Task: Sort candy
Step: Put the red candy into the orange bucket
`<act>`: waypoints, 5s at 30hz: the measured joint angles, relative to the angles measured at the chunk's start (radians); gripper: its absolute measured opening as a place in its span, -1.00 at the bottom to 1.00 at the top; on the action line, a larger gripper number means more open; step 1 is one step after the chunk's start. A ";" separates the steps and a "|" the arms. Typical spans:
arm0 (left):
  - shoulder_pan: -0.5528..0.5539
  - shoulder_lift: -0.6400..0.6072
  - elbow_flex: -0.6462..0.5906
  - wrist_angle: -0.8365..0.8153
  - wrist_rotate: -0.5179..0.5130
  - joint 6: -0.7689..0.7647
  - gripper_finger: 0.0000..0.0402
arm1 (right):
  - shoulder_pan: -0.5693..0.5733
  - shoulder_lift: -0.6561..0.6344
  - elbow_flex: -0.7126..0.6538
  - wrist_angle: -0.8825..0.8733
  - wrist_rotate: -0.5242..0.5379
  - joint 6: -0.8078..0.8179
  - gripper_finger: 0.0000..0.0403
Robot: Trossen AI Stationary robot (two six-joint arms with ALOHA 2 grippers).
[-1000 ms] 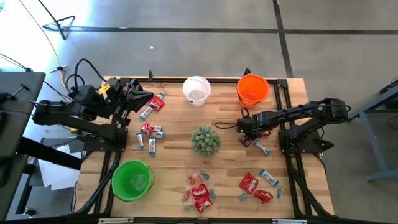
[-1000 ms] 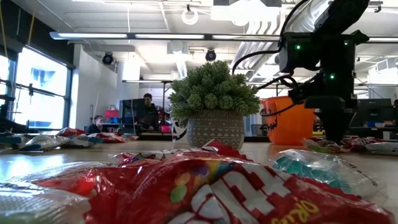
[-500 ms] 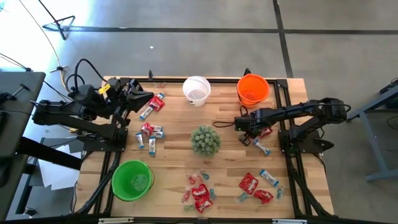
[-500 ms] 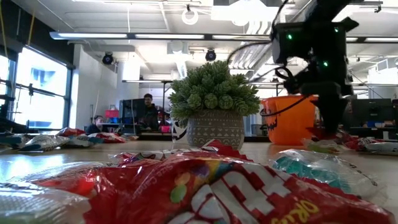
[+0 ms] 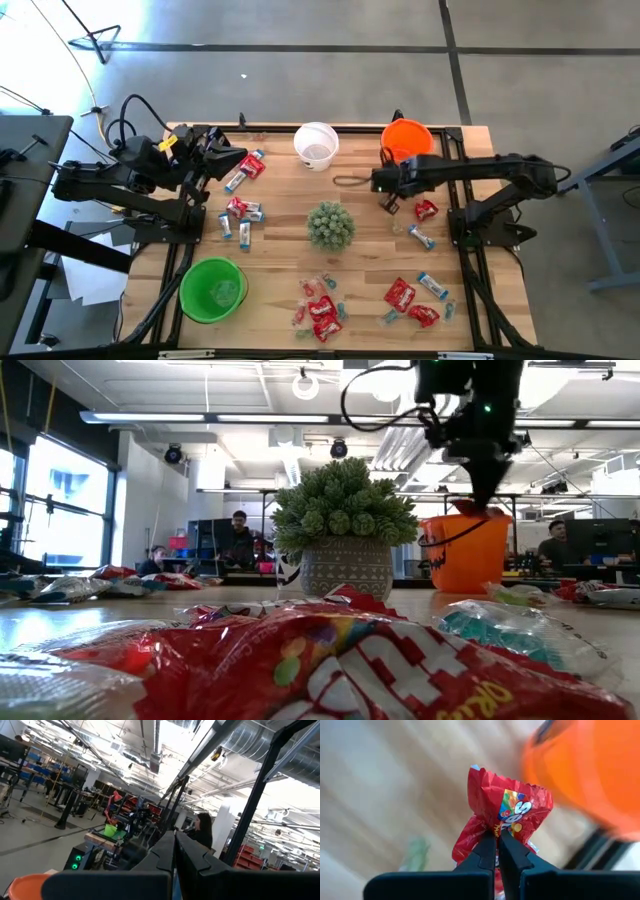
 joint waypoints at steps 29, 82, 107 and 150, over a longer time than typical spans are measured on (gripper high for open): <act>0.000 0.002 0.000 0.000 -0.027 0.027 -1.00 | -0.571 -0.001 0.202 0.057 -0.115 -0.457 -0.86; 0.001 0.062 -0.001 -0.108 -0.049 0.015 -1.00 | -0.038 -0.469 -0.356 -0.034 -0.373 0.334 -0.44; 0.001 0.062 0.000 -0.071 -0.053 -0.022 -1.00 | -0.064 -0.472 -0.557 0.178 -0.303 0.784 -0.43; 0.003 -0.218 0.000 -0.212 -0.118 0.159 -1.00 | 0.073 -0.163 -0.556 0.171 -0.181 1.407 -0.43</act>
